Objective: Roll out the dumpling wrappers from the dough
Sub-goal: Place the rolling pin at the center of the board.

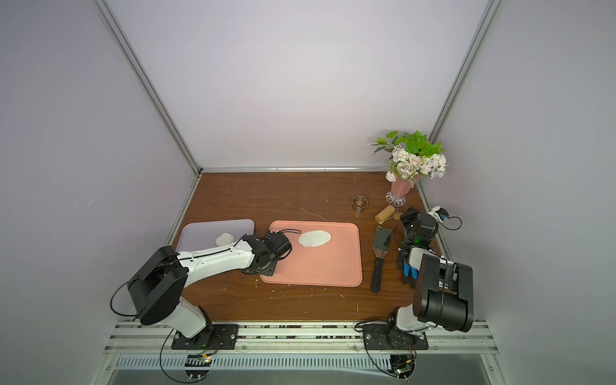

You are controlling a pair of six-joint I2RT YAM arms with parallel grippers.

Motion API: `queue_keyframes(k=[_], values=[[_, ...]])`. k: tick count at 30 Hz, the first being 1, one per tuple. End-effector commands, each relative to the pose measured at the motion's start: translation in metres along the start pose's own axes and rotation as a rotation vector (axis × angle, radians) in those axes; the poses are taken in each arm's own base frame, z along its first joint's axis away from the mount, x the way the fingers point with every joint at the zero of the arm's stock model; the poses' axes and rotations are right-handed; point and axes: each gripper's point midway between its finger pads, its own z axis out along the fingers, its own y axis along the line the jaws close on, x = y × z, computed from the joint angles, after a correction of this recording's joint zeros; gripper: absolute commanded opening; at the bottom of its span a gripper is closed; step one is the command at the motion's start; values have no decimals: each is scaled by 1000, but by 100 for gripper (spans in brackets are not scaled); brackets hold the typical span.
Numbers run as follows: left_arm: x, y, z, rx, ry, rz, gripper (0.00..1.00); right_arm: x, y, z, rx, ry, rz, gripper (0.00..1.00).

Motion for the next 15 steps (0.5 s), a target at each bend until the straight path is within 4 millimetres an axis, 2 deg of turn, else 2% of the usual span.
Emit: queue_keyframes(k=[1,7,12,15], values=[[-3,3,-2,-10,10,-15,45,-32,46,3,-156,-102,36,0],[-7,3,-6,-3,-7,-19,45,-11,28,3,-107,-31,-13,0],[-8,3,-5,-9,-6,-11,45,16,6,-4,-46,71,-75,16],[-8,4,-5,-12,-6,-7,45,30,-7,-14,-13,118,-107,22]])
